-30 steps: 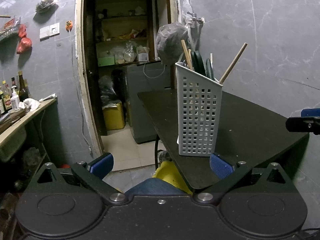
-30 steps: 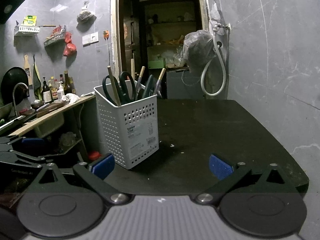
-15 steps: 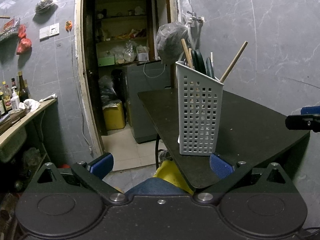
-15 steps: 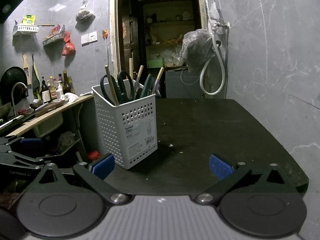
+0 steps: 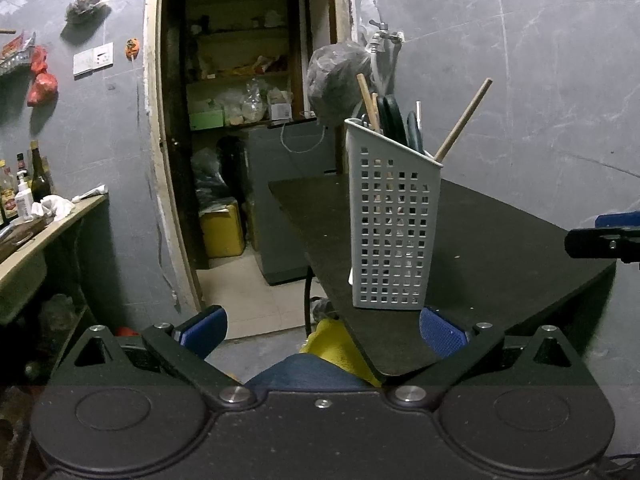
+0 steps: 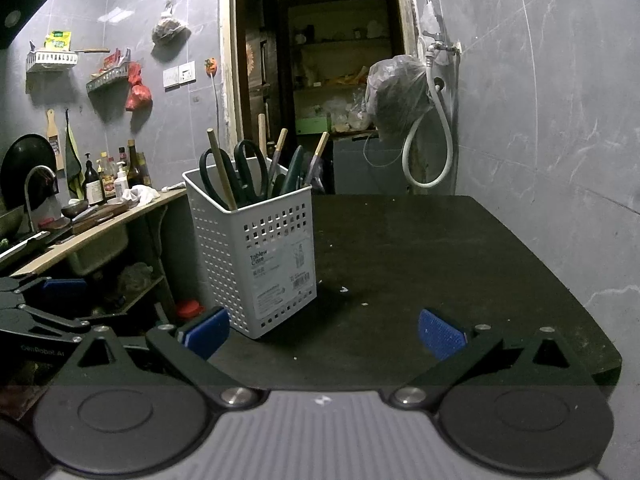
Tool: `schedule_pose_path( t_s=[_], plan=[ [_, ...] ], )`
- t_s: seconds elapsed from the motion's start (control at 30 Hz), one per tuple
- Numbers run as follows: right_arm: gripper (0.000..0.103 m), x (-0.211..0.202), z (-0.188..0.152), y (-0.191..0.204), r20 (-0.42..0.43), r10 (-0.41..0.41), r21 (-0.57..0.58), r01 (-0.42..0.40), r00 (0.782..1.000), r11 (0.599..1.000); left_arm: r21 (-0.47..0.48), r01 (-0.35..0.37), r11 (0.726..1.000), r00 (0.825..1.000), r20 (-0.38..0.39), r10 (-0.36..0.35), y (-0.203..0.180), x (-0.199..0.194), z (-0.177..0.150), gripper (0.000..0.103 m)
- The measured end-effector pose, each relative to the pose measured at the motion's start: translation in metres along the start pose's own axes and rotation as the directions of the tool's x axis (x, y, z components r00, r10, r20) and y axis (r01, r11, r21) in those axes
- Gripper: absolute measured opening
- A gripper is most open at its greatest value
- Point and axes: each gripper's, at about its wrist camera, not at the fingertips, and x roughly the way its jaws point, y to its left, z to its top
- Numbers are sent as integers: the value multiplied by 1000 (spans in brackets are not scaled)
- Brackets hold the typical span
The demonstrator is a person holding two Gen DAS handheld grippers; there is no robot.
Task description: Organize utensils
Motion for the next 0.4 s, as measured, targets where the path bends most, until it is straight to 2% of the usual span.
schedule_pose_path(
  t_s=[0.4],
  plan=[
    [103, 0, -1, 0, -1, 7, 11, -7, 1000, 1000, 2, 9, 1000, 1000, -10, -9, -2, 4, 1, 102]
  ],
)
